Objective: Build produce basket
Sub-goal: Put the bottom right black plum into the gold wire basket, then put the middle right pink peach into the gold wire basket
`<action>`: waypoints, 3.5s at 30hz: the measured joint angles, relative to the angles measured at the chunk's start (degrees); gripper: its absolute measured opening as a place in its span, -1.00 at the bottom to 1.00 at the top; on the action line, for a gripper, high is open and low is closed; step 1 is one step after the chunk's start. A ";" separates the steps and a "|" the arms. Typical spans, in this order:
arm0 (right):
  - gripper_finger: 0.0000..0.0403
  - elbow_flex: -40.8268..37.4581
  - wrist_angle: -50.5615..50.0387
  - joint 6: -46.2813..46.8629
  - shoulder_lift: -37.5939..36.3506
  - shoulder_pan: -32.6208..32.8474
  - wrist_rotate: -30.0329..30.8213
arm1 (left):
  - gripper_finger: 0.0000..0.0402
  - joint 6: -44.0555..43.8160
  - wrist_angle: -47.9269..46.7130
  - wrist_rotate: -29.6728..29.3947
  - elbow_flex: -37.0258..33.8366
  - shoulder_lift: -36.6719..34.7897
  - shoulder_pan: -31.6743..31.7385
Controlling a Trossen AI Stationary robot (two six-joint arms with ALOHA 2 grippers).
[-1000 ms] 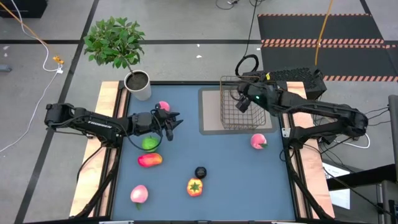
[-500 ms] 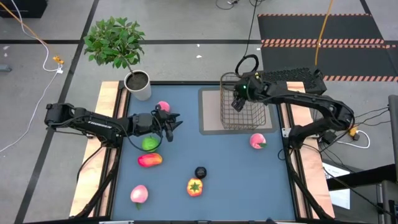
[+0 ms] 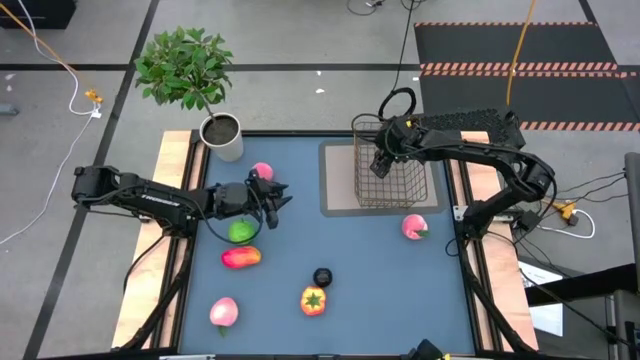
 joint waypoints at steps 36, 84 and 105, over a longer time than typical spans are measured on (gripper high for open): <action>0.29 -0.62 10.83 1.00 -25.11 14.35 2.83 | -0.05 -2.86 -1.42 0.08 -0.02 -0.01 -0.11; 0.07 -2.81 -25.67 27.41 -18.23 60.85 -1.03 | -0.05 -1.80 14.44 -4.11 -0.02 -0.01 -5.11; 0.52 -9.01 -43.50 54.21 -18.23 47.72 0.22 | -0.05 -0.13 5.95 -4.15 -0.02 0.00 -5.14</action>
